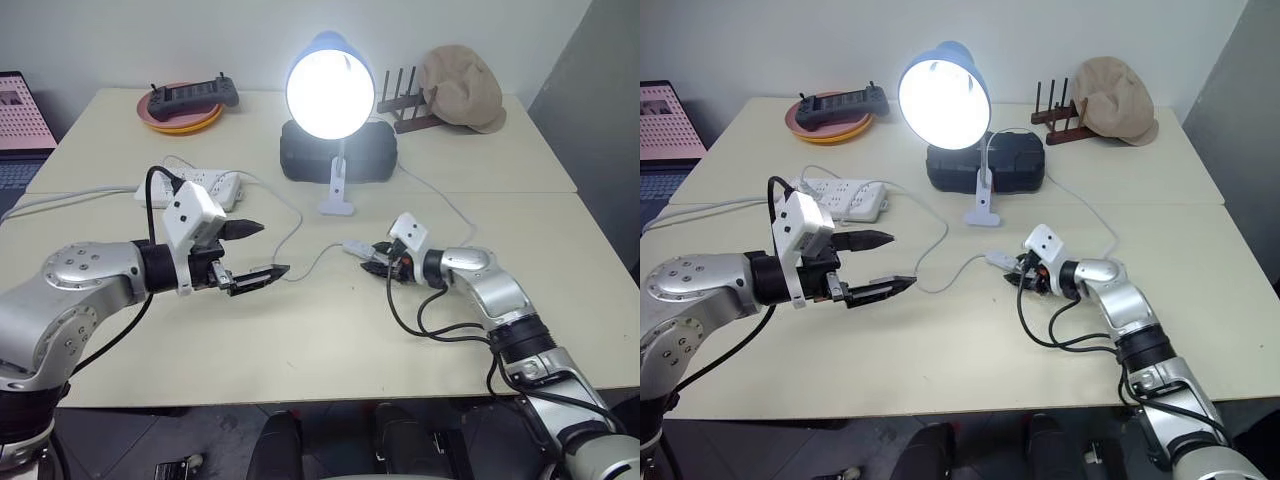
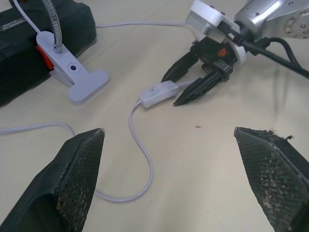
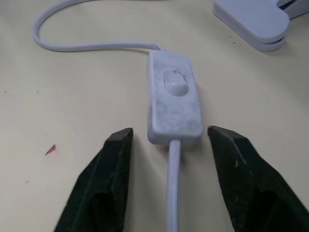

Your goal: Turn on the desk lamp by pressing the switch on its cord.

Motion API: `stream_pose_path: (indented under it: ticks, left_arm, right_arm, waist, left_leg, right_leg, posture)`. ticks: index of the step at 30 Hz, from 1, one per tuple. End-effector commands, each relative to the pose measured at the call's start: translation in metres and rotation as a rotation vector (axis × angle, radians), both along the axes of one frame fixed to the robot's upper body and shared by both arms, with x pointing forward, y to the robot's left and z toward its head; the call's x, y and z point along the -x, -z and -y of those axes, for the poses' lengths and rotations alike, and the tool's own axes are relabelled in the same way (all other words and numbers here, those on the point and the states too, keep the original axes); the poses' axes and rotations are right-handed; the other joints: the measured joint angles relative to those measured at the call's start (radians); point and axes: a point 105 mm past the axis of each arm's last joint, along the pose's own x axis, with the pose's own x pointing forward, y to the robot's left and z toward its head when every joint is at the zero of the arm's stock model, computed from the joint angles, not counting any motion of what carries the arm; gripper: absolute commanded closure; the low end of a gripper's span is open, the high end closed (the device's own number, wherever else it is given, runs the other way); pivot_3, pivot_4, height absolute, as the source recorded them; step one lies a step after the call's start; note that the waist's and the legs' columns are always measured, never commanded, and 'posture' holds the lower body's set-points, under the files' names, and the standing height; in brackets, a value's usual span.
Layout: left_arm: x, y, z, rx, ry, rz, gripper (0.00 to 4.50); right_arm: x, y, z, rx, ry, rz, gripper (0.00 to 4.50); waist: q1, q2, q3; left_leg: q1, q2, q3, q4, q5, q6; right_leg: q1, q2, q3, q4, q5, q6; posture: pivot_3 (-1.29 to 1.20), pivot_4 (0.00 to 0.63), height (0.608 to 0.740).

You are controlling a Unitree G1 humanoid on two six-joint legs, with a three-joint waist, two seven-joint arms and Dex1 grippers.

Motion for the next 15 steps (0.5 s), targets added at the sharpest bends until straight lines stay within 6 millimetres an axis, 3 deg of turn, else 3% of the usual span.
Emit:
stream_pose_path:
  ticks: [1,5,10,15]
  left_arm:
    - [-0.003,-0.008,-0.015,-0.027,-0.016,0.0,0.0]
    - [-0.01,-0.014,-0.033,-0.012,-0.067,-0.018,0.0]
    - [-0.014,-0.023,-0.048,-0.009,-0.085,-0.04,0.0]
    - [-0.017,-0.02,-0.053,-0.032,-0.096,-0.043,0.0]
  right_arm:
    - [0.02,-0.036,0.018,-0.044,-0.052,0.044,1.0]
    - [0.039,-0.065,0.039,-0.079,-0.053,0.032,0.08]
    - [0.063,-0.089,0.066,-0.067,-0.039,-0.004,0.03]
    - [0.074,-0.088,0.074,-0.066,-0.014,-0.038,0.03]
  waist:
    - [0.0,0.0,0.0]
    - [0.006,0.002,0.001]
    - [0.004,0.003,0.002]
    - [0.002,0.003,0.002]
  left_leg:
    - [0.0,0.0,0.0,0.0,0.0,0.0]
    - [-0.002,0.0,0.0,0.0,0.0,0.0]
    - [-0.004,0.001,0.0,0.002,0.0,0.0]
    - [-0.004,0.001,0.0,0.002,0.0,0.0]
  right_leg:
    - [0.0,0.0,0.0,0.0,-0.001,0.002]
    - [-0.002,0.0,0.0,0.001,-0.002,0.004]
    - [-0.004,0.001,0.0,0.002,-0.002,0.004]
    - [-0.004,0.0,0.0,0.002,-0.002,0.004]
  posture:
    - [0.0,0.15,0.74]
    - [0.0,0.15,0.74]
    - [0.0,0.15,0.74]
    - [0.0,0.15,0.74]
